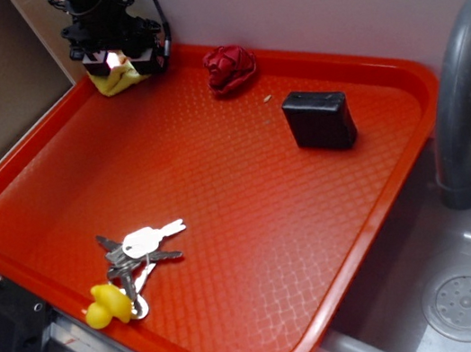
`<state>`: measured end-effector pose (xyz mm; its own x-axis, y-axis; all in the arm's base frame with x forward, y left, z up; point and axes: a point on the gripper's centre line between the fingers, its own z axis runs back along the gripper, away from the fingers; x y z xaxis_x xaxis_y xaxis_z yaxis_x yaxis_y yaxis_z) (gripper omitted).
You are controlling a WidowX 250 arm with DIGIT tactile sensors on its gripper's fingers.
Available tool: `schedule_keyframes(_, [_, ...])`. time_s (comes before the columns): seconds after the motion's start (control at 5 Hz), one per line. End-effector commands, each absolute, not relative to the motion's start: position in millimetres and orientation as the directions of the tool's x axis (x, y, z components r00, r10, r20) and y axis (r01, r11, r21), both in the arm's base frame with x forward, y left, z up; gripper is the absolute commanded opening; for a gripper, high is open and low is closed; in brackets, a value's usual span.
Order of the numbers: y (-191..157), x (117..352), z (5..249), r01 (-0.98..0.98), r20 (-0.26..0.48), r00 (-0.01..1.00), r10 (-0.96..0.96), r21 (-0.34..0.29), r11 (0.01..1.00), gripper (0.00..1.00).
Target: Grab the yellow cloth.
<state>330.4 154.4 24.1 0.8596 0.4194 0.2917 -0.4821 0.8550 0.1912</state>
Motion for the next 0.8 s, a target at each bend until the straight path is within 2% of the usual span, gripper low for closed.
schedule_keyframes(0.0, [132, 306, 90, -0.440, 0.293, 0.873, 0.390, 0.125, 0.889, 0.00])
schedule_keyframes(0.2, [90, 285, 142, -0.332, 0.237, 0.920, 0.312, 0.045, 0.942, 0.00])
schedule_keyframes(0.4, [41, 262, 192, -0.186, 0.177, 0.969, 0.170, 0.074, 0.980, 0.00])
schedule_keyframes(0.6, [14, 249, 242, -0.087, 0.176, 0.981, 0.083, 0.013, 0.996, 0.00])
